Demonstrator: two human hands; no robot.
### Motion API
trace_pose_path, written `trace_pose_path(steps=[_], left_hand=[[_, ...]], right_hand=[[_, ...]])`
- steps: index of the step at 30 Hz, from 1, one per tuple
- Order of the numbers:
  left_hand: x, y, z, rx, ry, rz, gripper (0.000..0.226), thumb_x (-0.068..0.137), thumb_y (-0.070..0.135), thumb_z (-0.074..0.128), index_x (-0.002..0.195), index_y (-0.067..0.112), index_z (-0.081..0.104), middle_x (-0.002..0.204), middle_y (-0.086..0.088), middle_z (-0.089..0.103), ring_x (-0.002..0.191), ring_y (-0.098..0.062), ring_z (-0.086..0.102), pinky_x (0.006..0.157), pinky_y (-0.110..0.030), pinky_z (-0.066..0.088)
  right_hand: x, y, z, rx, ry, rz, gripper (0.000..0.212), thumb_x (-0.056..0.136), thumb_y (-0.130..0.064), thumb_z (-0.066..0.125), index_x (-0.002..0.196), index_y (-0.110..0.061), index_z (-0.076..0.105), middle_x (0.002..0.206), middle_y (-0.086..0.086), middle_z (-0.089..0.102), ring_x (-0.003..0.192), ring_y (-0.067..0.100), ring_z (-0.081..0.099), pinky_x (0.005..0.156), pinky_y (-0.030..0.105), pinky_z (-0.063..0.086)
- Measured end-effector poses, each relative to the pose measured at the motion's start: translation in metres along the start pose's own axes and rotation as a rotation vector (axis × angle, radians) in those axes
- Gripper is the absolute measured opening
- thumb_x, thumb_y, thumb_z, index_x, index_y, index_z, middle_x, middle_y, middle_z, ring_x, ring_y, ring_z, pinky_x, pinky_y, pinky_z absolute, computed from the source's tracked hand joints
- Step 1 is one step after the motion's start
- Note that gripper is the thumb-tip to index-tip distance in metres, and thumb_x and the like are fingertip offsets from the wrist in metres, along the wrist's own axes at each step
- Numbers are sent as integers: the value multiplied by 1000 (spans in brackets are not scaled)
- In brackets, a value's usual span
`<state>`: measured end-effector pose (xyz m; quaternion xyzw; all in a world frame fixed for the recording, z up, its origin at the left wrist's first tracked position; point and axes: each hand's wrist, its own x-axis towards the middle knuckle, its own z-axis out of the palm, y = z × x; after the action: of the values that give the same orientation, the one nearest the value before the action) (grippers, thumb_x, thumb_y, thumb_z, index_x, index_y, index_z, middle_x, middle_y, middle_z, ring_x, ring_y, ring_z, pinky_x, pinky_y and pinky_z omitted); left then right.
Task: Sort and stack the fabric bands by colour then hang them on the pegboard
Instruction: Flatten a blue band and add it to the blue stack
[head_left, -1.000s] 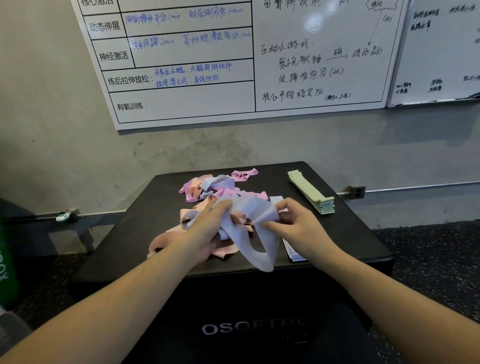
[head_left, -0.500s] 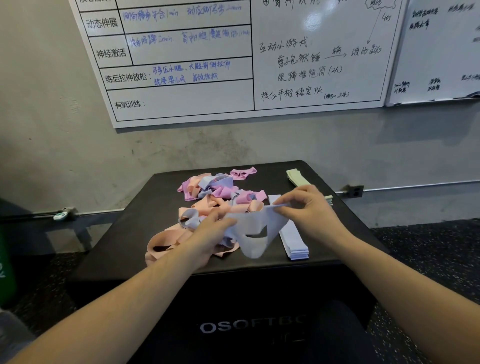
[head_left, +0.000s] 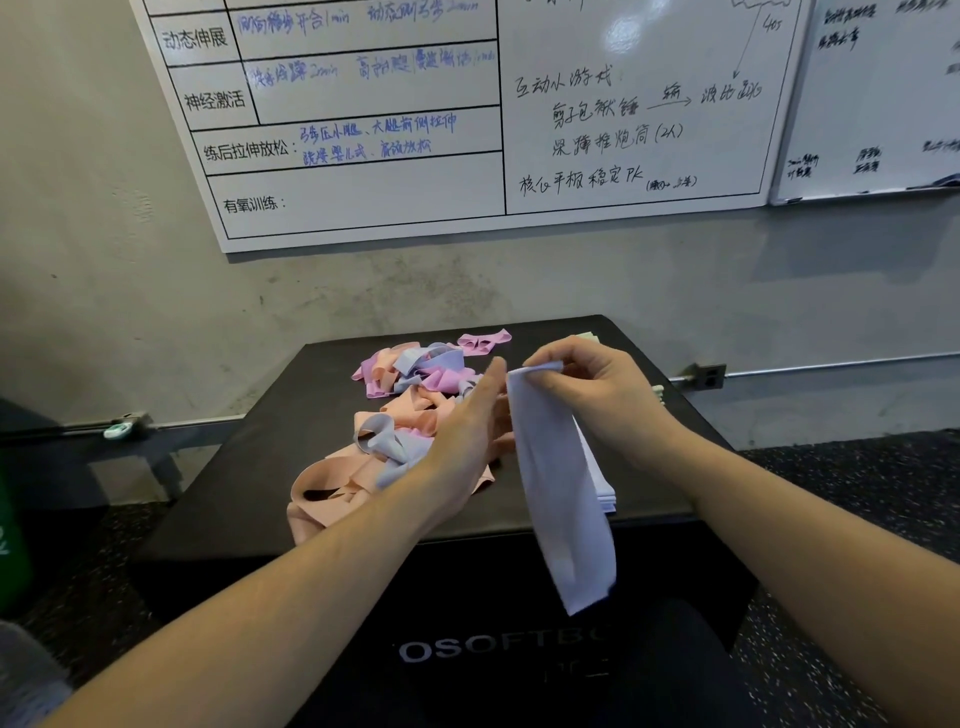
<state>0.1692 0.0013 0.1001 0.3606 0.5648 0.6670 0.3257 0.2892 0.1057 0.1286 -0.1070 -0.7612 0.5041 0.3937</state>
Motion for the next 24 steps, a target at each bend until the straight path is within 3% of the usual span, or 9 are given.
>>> trace_pose_path(steps=[3,6,11,14,19,20,22,24], left_hand=[[0,-3,8,122,10,95,24,97,46,61,112,33,75,119,-2,73,120,-18,65,102,-35,50],[-3,-2,12,204,-24,72,23,105,33,54,123,30,67,115,7,74,111,-10,68,92,-26,55],[4,-3,21,381,4,75,31,109,20,43,135,14,59,125,-11,67,115,-17,62,104,-35,52],[8,-5,28,284,28,7,28,108,24,47,131,18,62,122,-8,68,115,-17,63,97,-31,54],[21,-9,27,-121,109,-141,28,99,21,53,123,8,61,124,-23,68,119,-38,65,106,-57,49],[23,-8,27,-190,114,-167,27,103,21,50,124,8,60,123,-24,68,116,-37,67,102,-54,52],[27,-4,26,-292,110,-221,33,108,21,41,130,3,57,120,-22,70,102,-32,73,81,-44,62],[31,1,26,-366,96,-239,37,108,23,38,128,0,58,109,-18,72,89,-26,74,70,-37,60]], right_hand=[[1,3,-2,24,9,37,22,89,-3,70,84,-24,76,83,-8,73,83,8,63,82,30,51],[-1,7,-6,126,30,114,22,88,-5,72,81,-26,78,82,-2,73,84,13,64,80,35,51],[-5,12,-8,206,46,216,8,88,-9,73,88,-17,75,82,4,69,78,15,61,68,35,47],[-6,20,-9,194,45,240,12,90,-13,73,100,-18,73,92,6,68,78,15,60,62,34,48],[-12,43,-13,179,-13,360,31,91,-28,73,119,-29,60,104,5,73,83,14,67,73,33,56],[-15,46,-14,145,-36,376,30,92,-31,72,119,-28,60,104,4,74,85,13,68,74,32,56],[-24,55,-19,67,-117,405,27,92,-36,71,116,-27,62,102,0,75,90,10,71,75,29,56],[-33,66,-26,22,-219,434,26,91,-34,73,113,-23,64,99,-1,76,93,11,72,77,25,55]])
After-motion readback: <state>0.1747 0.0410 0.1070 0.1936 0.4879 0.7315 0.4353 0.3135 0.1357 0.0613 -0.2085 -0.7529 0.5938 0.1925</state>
